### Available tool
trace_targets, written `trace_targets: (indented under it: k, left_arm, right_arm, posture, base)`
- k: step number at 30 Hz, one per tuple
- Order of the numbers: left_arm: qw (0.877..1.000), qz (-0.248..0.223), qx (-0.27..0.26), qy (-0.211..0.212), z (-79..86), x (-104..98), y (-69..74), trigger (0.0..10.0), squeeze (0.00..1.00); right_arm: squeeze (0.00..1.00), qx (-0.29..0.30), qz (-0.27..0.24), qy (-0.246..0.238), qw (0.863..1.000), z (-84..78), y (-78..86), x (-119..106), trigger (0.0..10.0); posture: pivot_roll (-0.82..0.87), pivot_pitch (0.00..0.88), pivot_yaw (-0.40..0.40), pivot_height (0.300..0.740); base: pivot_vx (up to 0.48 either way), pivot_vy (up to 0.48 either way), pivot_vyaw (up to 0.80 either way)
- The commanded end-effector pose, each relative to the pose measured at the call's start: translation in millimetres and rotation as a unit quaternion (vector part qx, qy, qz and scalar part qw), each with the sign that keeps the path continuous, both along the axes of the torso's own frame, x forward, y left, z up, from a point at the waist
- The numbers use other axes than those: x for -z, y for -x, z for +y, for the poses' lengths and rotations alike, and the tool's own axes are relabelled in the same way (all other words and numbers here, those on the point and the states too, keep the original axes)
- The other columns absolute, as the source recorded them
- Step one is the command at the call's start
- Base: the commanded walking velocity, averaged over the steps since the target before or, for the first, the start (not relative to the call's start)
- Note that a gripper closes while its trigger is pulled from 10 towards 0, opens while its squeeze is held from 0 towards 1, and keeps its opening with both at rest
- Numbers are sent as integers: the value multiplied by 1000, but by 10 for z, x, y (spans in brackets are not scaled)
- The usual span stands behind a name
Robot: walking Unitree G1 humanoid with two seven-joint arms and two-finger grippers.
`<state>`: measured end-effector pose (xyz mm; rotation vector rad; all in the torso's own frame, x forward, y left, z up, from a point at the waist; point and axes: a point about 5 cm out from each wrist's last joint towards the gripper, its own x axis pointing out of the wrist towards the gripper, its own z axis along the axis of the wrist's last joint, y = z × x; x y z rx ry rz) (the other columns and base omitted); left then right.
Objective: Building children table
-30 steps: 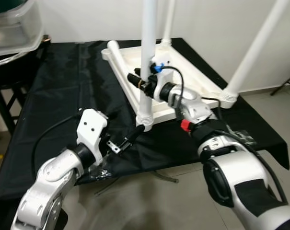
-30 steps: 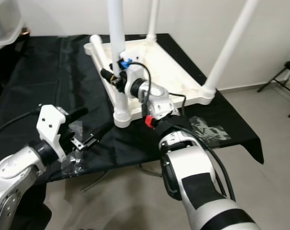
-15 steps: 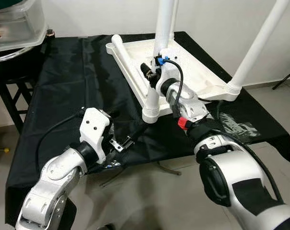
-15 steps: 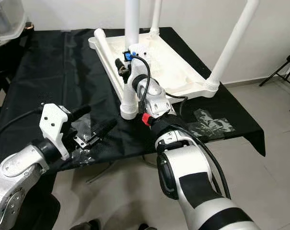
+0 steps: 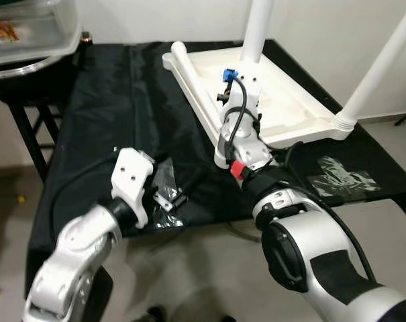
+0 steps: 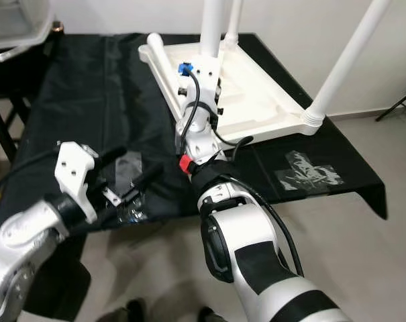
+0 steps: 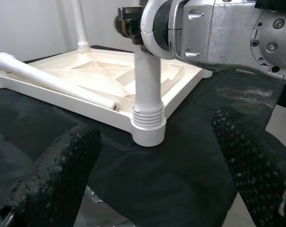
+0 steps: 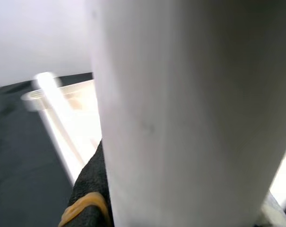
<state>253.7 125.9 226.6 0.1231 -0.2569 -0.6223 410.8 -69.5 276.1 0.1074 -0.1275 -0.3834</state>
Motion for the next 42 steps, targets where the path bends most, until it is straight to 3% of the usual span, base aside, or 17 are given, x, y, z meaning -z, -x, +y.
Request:
trace_targets:
  k: [1, 5, 7, 10, 13, 21, 27, 28, 29, 40, 41, 42]
  left_arm:
    - [1000, 3, -2, -5, -6, 26, -10, 10000, 0]
    - [1000, 2, -2, -4, -8, 22, -14, 10000, 0]
    - [1000, 0, -2, 0, -16, 14, -26, 10000, 0]
    - [1000, -2, -2, 1, -21, 5, -31, 10000, 0]
    - [1000, -6, -3, -1, -22, -9, -36, 10000, 0]
    - [1000, -5, -4, -3, -12, -4, -33, 10000, 0]
    - [1000, -5, -5, -1, -17, 1, -35, 10000, 0]
    - [1000, -5, -4, -4, -19, 7, -33, 10000, 0]
    - [1000, -5, -4, -3, -21, 11, -32, 10000, 0]
    - [1000, -2, -3, -4, -22, 35, -41, 10000, 0]
    - [1000, -2, -3, -4, -21, 37, -41, 10000, 0]
    - [1000, -1, -3, -3, -20, 38, -41, 10000, 0]
  right_arm:
    - [0, 54, 90, -36, 994, -84, 23, 370, 10000]
    - [0, 115, 79, -57, 989, -75, 68, 329, 10000]
    - [0, 203, 63, -65, 975, -41, 158, 292, 10000]
    - [0, 244, 68, -70, 965, -34, 198, 293, 10000]
    - [0, 264, 68, -70, 960, -16, 219, 280, 10000]
    - [0, 251, 61, -96, 961, 33, 210, 206, 10000]
    - [0, 253, 47, -85, 963, 21, 210, 185, 10000]
    - [102, 248, 47, -89, 963, 25, 210, 199, 10000]
    - [1000, 241, 46, -90, 965, 32, 208, 212, 10000]
    - [1000, 229, 5, -69, 971, 56, 205, 106, 10000]
    - [0, 225, -2, -71, 972, 67, 206, 88, 10000]
    - [0, 222, -6, -73, 972, 76, 208, 78, 10000]
  posture:
    - [107, 216, -90, 740]
    - [105, 216, -94, 740]
    - [113, 214, -99, 740]
    - [123, 215, -103, 740]
    - [130, 213, -106, 740]
    - [123, 206, -112, 740]
    - [115, 201, -110, 740]
    - [113, 200, -109, 740]
    - [112, 199, -108, 740]
    - [109, 201, -103, 740]
    - [106, 204, -103, 740]
    - [106, 204, -103, 740]
  base:
    - [0, 0, 0]
    - [0, 0, 0]
    - [0, 0, 0]
    - [0, 0, 0]
    - [0, 0, 0]
    - [0, 0, 0]
    - [0, 0, 0]
    - [0, 0, 0]
    - [0, 0, 0]
    - [0, 0, 0]
    - [0, 0, 0]
    - [0, 0, 0]
